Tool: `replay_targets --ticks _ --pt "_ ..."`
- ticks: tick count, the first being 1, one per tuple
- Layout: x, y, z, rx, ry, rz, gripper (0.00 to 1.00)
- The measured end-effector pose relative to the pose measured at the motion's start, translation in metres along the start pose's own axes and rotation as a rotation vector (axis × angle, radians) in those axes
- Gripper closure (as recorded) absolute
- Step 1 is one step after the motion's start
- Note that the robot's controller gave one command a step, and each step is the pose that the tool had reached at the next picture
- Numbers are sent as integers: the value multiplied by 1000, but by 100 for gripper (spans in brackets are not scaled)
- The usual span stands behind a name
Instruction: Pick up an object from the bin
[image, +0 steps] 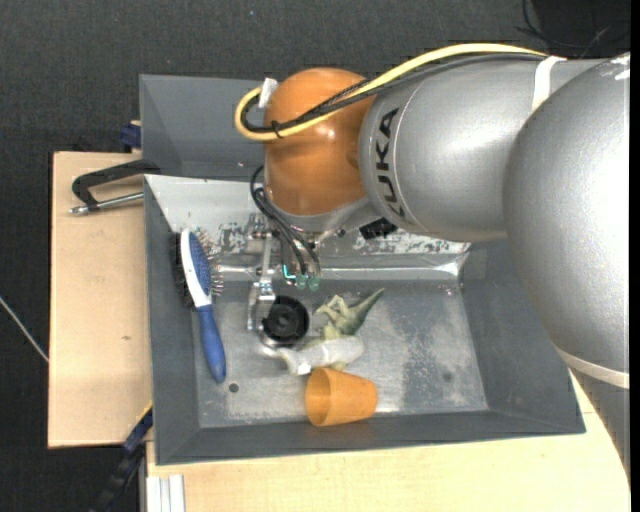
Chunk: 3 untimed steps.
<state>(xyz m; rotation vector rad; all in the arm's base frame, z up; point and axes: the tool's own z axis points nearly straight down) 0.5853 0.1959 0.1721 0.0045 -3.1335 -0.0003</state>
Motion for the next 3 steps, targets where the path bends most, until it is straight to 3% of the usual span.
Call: replay_targets --ticks 1,2,3 --pt "14 -70 89 2 -6 -278 0" --pt "14 -69 88 0 -8 -280 100" --pt "21 -60 -61 -1 -24 -276 100"
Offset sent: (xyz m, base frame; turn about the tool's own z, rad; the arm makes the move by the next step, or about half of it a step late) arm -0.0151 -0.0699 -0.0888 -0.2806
